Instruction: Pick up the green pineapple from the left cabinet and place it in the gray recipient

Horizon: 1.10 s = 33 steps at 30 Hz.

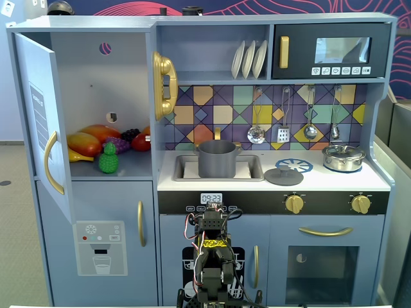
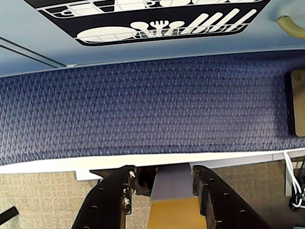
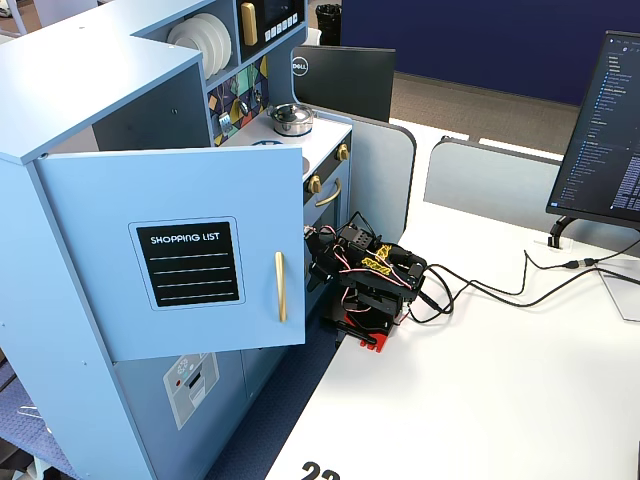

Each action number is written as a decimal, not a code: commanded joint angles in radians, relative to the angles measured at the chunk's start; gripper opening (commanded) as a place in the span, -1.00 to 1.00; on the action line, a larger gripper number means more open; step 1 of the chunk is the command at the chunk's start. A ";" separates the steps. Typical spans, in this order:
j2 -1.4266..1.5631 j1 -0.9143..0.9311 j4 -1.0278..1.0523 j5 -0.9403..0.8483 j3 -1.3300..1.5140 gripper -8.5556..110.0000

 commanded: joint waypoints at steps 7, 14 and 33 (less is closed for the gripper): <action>-0.011 -0.049 0.172 0.014 0.002 -0.86; -0.014 -0.247 -0.097 -0.041 0.002 -0.86; -0.676 -0.830 -1.456 -0.038 -0.746 -0.43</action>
